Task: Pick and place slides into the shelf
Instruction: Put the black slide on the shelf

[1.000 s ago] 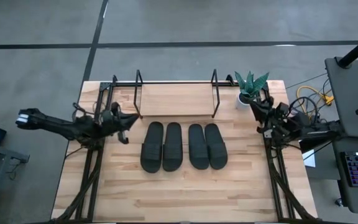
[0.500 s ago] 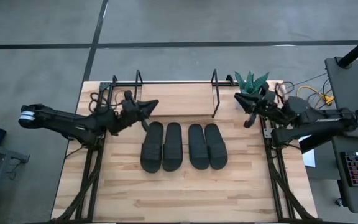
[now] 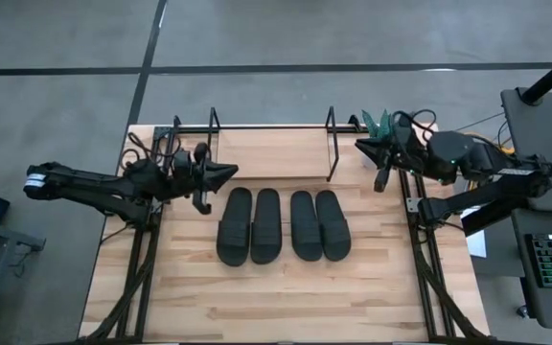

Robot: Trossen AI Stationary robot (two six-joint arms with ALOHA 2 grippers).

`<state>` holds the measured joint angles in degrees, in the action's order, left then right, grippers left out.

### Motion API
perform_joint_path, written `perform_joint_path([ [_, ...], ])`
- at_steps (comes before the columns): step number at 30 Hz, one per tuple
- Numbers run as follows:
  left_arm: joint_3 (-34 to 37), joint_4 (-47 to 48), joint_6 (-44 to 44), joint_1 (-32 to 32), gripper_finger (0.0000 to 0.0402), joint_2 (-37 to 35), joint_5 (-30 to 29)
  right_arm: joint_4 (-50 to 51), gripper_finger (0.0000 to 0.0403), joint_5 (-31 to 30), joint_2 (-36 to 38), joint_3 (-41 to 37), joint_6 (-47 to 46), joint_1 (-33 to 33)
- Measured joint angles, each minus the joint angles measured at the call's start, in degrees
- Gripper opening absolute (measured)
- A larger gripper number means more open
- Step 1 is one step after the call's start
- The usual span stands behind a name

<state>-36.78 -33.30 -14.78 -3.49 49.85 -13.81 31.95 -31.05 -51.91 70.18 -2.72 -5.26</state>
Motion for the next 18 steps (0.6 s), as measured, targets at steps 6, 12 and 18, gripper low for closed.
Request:
perform_joint_path([
  [6, 0.01, 0.45, -1.16, 0.0, 0.0, 3.73, 0.07, 7.2, 0.0031, 0.1, -2.59, 4.37, -0.26, 0.0],
  [12, -0.78, 2.3, -10.0, 0.0, 0.0, 9.76, 0.26, 10.6, 0.0031, 0.2, -2.23, 4.73, -0.68, 0.0],
  [18, -0.71, -0.96, -27.77, 0.0, 0.0, 13.95, 0.23, 10.74, 0.0031, 0.18, -1.45, 4.73, -6.43, 0.0],
])
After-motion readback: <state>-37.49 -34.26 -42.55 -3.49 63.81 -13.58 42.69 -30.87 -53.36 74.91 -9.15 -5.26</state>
